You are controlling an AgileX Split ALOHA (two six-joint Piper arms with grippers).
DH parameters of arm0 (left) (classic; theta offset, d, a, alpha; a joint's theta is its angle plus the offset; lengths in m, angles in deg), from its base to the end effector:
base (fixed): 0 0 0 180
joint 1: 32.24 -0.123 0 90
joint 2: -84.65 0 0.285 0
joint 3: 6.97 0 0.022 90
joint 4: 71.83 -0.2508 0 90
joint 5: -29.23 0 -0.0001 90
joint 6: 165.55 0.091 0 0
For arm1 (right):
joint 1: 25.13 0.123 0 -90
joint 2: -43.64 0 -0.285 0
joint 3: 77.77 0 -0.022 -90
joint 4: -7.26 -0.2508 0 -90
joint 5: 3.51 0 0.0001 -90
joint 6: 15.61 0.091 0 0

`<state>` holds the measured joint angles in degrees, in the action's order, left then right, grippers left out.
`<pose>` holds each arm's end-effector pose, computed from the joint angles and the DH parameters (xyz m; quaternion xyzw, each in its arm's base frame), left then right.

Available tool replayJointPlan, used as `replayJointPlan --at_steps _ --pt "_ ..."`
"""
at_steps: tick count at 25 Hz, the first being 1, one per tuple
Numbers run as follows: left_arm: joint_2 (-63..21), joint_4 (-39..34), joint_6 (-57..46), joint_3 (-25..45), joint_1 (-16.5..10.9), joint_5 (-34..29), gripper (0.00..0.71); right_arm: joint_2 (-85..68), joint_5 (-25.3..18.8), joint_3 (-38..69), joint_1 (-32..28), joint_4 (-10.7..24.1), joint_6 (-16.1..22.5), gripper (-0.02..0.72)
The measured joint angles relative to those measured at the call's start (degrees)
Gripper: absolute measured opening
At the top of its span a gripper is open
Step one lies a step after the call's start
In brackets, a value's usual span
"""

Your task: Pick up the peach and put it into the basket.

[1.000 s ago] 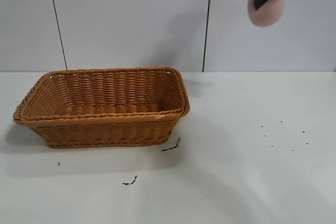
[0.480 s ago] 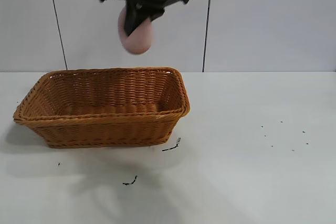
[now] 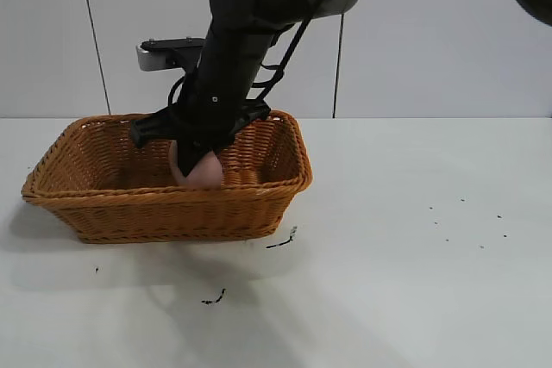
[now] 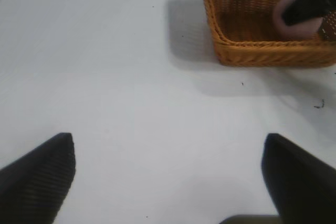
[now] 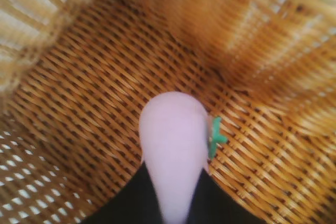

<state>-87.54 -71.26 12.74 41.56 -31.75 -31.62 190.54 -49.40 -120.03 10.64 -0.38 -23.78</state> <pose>-0.0049 -0.0007 0.2774 -0.0089 0.8534 -0.0150 0.5209 0.4264 0.3179 0.1578 -0.3307 0.9071 0.1169 0.2326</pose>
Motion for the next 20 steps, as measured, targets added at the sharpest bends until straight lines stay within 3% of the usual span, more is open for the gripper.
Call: replayJointPlan --at_steps 10,20 --pt "0.0 0.0 0.0 0.0 0.0 0.0 0.693 -4.08 -9.4 -14.72 -2.92 0.4 3.06 0.688" --pt "0.0 0.0 0.0 0.0 0.0 0.0 0.693 -4.42 -17.73 -17.36 -23.51 1.7 3.39 0.696"
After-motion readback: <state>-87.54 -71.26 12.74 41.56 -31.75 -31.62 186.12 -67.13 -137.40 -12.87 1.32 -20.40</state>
